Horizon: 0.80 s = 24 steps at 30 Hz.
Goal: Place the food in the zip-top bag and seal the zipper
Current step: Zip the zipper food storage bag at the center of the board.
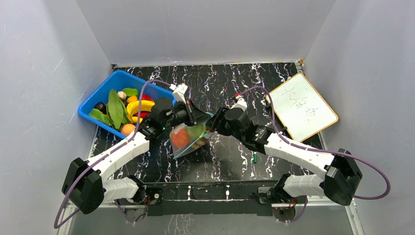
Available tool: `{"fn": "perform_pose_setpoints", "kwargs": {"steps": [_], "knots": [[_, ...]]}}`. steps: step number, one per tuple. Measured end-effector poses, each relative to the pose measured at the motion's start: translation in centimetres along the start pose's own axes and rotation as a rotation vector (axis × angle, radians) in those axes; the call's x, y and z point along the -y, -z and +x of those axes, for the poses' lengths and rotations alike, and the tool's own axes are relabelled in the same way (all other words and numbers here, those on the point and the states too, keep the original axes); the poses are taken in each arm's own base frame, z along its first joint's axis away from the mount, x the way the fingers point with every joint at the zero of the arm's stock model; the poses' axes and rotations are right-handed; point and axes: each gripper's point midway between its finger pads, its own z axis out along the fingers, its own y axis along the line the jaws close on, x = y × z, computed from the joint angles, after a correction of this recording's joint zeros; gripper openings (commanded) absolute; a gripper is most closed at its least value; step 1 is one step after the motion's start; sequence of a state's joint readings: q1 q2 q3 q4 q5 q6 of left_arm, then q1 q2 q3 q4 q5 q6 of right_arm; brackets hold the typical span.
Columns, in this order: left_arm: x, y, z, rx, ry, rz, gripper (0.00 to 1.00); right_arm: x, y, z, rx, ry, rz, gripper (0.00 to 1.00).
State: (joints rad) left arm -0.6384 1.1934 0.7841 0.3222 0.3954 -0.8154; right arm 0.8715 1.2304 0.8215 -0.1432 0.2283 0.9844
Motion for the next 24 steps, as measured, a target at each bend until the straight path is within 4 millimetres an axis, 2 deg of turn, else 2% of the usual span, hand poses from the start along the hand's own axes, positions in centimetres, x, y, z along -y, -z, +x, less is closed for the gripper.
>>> {"fn": "perform_pose_setpoints", "kwargs": {"steps": [2, 5, 8, 12, 15, 19, 21, 24], "knots": [[0.0, 0.0, 0.0, 0.001, 0.0, 0.001, 0.0, -0.2, 0.4, -0.7, 0.011, 0.021, 0.026, 0.39], [0.3, -0.1, -0.3, 0.014, -0.008, 0.013, 0.0, -1.0, 1.4, -1.8, 0.015, 0.056, 0.043, 0.46], [1.0, -0.1, -0.7, 0.024, -0.025, 0.043, 0.0, -1.5, 3.3, -2.4, 0.008, 0.078, 0.028, 0.52], [1.7, -0.1, -0.8, 0.031, -0.037, 0.071, 0.0, -1.8, 4.8, -2.1, -0.022, 0.069, -0.008, 0.6], [1.9, 0.0, -0.7, 0.023, -0.037, 0.08, 0.0, -1.6, 4.9, -0.7, -0.066, 0.053, -0.049, 0.63], [1.8, -0.1, -0.2, 0.002, -0.025, 0.079, 0.0, -1.5, 4.1, 0.6, -0.107, 0.035, -0.062, 0.57], [1.7, -0.2, -0.1, 0.0, -0.009, 0.08, 0.0, -1.5, 3.6, 0.6, -0.105, 0.027, -0.058, 0.51], [1.4, -0.6, 0.1, 0.003, 0.028, 0.082, 0.0, -1.5, 2.6, 0.7, -0.092, 0.009, -0.06, 0.35]]}}
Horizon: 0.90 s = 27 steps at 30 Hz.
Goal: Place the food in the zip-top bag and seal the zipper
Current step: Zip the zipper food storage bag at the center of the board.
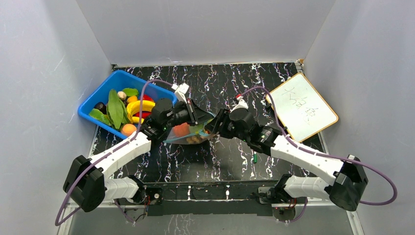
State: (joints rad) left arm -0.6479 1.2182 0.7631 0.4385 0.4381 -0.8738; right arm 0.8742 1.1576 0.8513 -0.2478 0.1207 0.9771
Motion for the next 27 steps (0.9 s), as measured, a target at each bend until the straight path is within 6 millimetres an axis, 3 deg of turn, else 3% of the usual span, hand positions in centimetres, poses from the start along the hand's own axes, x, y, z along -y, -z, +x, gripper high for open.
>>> {"fn": "perform_pose_setpoints", "kwargs": {"steps": [3, 7, 12, 13, 15, 18, 23, 27], "knots": [[-0.8, -0.4, 0.5, 0.0, 0.049, -0.005, 0.0, 0.6, -1.4, 0.2, 0.006, -0.016, 0.026, 0.24], [-2.0, -0.6, 1.0, -0.01, 0.074, -0.032, 0.0, 1.6, -2.6, 0.3, 0.022, -0.027, 0.074, 0.0], [-1.7, -0.2, 1.3, -0.023, 0.014, -0.028, 0.0, 1.3, -1.7, -0.2, 0.048, -0.035, 0.062, 0.0], [-1.5, 0.1, 1.3, -0.033, -0.014, -0.024, 0.06, 1.2, -1.4, -0.3, 0.051, -0.039, 0.056, 0.0], [-0.7, 0.6, 1.1, -0.048, -0.089, -0.016, 0.31, 0.6, -0.3, -0.7, 0.062, -0.053, 0.034, 0.0], [2.1, 1.8, -0.7, -0.041, -0.257, 0.023, 0.46, 0.6, 1.0, -1.2, 0.08, -0.082, 0.027, 0.0], [7.4, 6.2, -3.3, 0.013, -0.604, 0.097, 0.59, 1.4, 1.5, -1.0, 0.074, -0.126, 0.065, 0.0], [8.2, 9.1, -1.9, -0.032, -0.761, 0.133, 0.6, 1.7, 1.5, -0.9, 0.075, -0.157, 0.083, 0.0]]}}
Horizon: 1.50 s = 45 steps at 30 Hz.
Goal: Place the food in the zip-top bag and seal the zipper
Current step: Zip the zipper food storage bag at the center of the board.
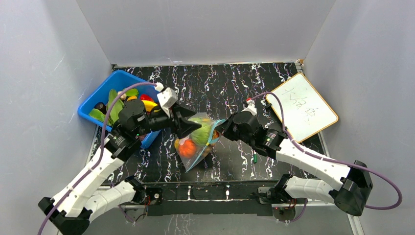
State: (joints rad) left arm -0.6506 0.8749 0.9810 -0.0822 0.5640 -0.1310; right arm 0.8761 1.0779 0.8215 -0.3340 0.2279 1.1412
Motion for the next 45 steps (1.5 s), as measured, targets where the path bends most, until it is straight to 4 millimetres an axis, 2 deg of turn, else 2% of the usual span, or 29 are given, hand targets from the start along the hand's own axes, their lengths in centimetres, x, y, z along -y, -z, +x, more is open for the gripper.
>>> {"fn": "perform_pose_setpoints", "kwargs": {"steps": [4, 10, 14, 22, 26, 31, 37, 41, 45], "knots": [[0.8, 0.6, 2.6, -0.082, -0.036, 0.056, 0.58, -0.1, 0.0, -0.1, 0.004, -0.064, 0.008, 0.0], [0.6, 0.4, 8.4, -0.19, 0.012, 0.084, 0.58, -0.6, 0.1, -0.2, 0.007, -0.175, 0.003, 0.0], [0.5, 0.5, 10.5, -0.218, -0.006, 0.075, 0.59, -1.1, 0.4, -0.6, 0.017, -0.251, -0.006, 0.0], [-0.1, -0.2, 9.9, -0.18, -0.12, 0.059, 0.6, -1.4, 0.5, -1.2, 0.041, -0.339, -0.007, 0.0], [-0.2, -1.2, 10.3, -0.19, -0.155, 0.068, 0.59, -1.5, 0.5, -1.3, 0.048, -0.364, -0.006, 0.0], [-0.7, -2.0, 11.8, -0.223, -0.187, 0.06, 0.53, -1.4, 0.4, -1.5, 0.059, -0.383, -0.003, 0.0], [-0.8, -2.5, 12.2, -0.227, -0.233, 0.063, 0.45, -1.3, 0.4, -1.7, 0.069, -0.388, 0.003, 0.0], [-1.0, -2.9, 12.7, -0.242, -0.258, 0.057, 0.36, -1.1, 0.4, -1.8, 0.079, -0.391, 0.01, 0.0], [-0.8, -3.0, 12.8, -0.264, -0.259, 0.057, 0.39, -0.7, 0.3, -1.8, 0.086, -0.396, 0.025, 0.0]]}}
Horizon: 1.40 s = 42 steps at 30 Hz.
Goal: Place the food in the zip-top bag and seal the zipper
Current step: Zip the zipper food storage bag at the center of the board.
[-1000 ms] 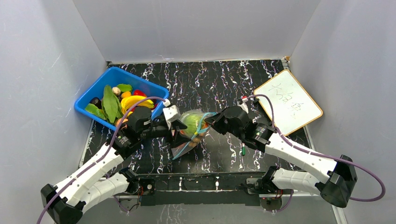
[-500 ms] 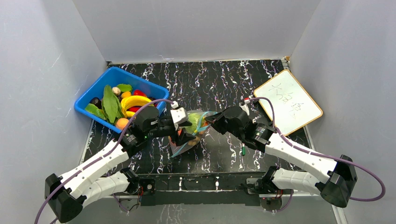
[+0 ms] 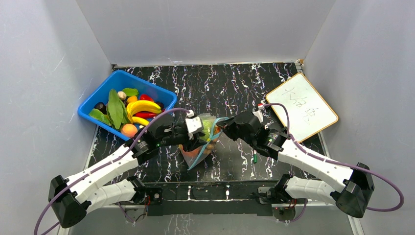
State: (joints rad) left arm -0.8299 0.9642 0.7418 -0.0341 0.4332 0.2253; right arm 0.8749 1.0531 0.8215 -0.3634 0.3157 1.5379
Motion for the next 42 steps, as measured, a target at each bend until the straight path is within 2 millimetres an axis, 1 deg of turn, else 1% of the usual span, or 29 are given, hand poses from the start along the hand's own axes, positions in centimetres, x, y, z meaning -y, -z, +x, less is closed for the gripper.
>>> {"fn": "perform_pose_setpoints", "kwargs": {"steps": [3, 5, 9, 11, 12, 14, 17, 20, 23, 26, 27, 28, 30, 36, 37, 38, 40, 42], "knots": [[0.3, 0.4, -0.6, -0.001, 0.05, -0.006, 0.45, -0.2, 0.0, -0.1, 0.005, -0.015, -0.002, 0.0], [0.2, 1.1, -1.6, 0.017, 0.09, -0.029, 0.47, -0.4, 0.0, -0.2, 0.011, -0.029, -0.006, 0.0], [0.1, 2.6, -4.1, 0.082, 0.119, -0.063, 0.46, -1.3, -0.2, -0.4, 0.023, -0.05, -0.013, 0.0], [-0.1, 3.1, -4.8, 0.094, 0.12, -0.082, 0.46, -2.1, -0.3, -0.5, 0.027, -0.058, -0.019, 0.0], [-0.2, 3.2, -4.8, 0.09, 0.121, -0.09, 0.45, -2.3, -0.4, -0.5, 0.028, -0.062, -0.021, 0.0], [-0.3, 3.3, -4.3, 0.07, 0.129, -0.101, 0.44, -2.7, -0.4, -0.5, 0.03, -0.067, -0.026, 0.0], [-0.4, 2.8, -3.0, 0.02, 0.155, -0.107, 0.42, -3.2, -0.4, -0.6, 0.032, -0.072, -0.033, 0.0], [-0.4, 2.3, -1.8, -0.026, 0.191, -0.105, 0.41, -3.2, -0.5, -0.6, 0.034, -0.073, -0.031, 0.0], [-0.3, 1.9, -1.2, -0.041, 0.225, -0.101, 0.39, -3.2, -0.7, -0.5, 0.035, -0.075, -0.026, 0.0], [-0.1, 1.6, -0.5, -0.044, 0.251, -0.097, 0.34, -3.0, -0.9, -0.5, 0.035, -0.076, -0.019, 0.0], [0.0, 1.5, -0.2, -0.048, 0.257, -0.097, 0.31, -2.9, -1.0, -0.4, 0.034, -0.077, -0.017, 0.0], [0.0, 1.4, 0.1, -0.05, 0.259, -0.096, 0.26, -2.9, -1.0, -0.4, 0.034, -0.079, -0.016, 0.0], [0.0, 1.2, 0.5, -0.054, 0.26, -0.096, 0.0, -3.0, -1.0, -0.4, 0.033, -0.082, -0.017, 0.0], [-0.2, 0.7, 0.7, -0.056, 0.221, -0.085, 0.0, -3.0, -1.0, -0.4, 0.033, -0.086, -0.017, 0.0], [-0.2, 0.7, 0.6, -0.054, 0.21, -0.081, 0.0, -3.0, -0.9, -0.4, 0.032, -0.083, -0.018, 0.06], [-0.2, 0.7, 0.5, -0.051, 0.197, -0.08, 0.0, -3.0, -0.8, -0.4, 0.03, -0.073, -0.021, 0.13], [-0.2, 0.9, 0.4, -0.051, 0.173, -0.076, 0.0, -3.2, -0.3, -0.5, 0.025, -0.049, -0.035, 0.33], [-0.3, 1.3, -0.1, -0.054, 0.142, -0.073, 0.0, -3.6, 0.7, -0.6, 0.018, 0.007, -0.068, 0.47]]}}
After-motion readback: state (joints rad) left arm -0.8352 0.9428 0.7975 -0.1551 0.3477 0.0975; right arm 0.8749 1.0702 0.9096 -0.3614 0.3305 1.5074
